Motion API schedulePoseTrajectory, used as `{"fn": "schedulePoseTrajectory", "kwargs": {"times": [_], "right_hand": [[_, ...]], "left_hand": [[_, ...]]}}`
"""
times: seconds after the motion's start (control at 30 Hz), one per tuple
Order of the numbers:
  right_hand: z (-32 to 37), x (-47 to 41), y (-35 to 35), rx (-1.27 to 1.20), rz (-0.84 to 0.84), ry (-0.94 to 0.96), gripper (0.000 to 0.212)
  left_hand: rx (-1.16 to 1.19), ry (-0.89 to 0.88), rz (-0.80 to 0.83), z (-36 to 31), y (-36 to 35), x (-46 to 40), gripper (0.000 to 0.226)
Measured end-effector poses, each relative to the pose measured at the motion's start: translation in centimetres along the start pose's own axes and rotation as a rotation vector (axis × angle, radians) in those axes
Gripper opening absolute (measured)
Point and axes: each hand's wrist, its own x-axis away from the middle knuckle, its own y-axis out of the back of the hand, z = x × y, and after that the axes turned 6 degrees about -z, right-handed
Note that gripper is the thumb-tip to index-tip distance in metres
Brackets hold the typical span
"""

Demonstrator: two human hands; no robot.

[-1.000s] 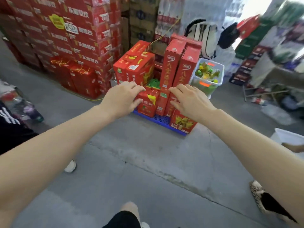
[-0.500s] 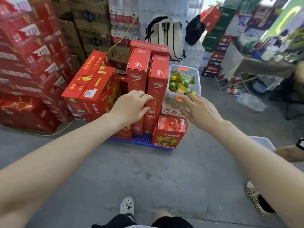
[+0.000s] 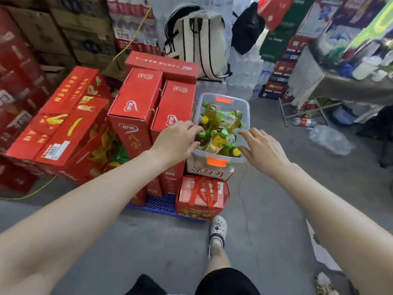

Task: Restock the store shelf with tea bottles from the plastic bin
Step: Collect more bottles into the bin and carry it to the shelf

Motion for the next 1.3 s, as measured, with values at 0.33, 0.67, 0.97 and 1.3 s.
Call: {"fn": "schedulePoseTrajectory", "kwargs": {"times": [0.33,0.67,0.97,1.3], "right_hand": [[-17.3,-13.2,-11.6,-0.150,0.330,-0.154,0.055],[-18.3,-17.3,-22.9,-0.698,0.577,-0.755,0.057],[-19.7,-20.2,-24.1,-0.607,0.689,-0.741,0.041],[-25.9,-23.7,-25.9,-0.723,0.572,-0.670,0.023]], "left_hand": [[0.104,0.400,0.225,0.0,-15.2,-14.5,0.048],[0.072,0.683,0.261,4.6,-23.0,-21.9,0.054],[0.043,0.805,0.303,5.9,-26.4,-22.7,0.063],[0.109,0.958,0.218,4.9,-29.6,-23.3,0.083]]}}
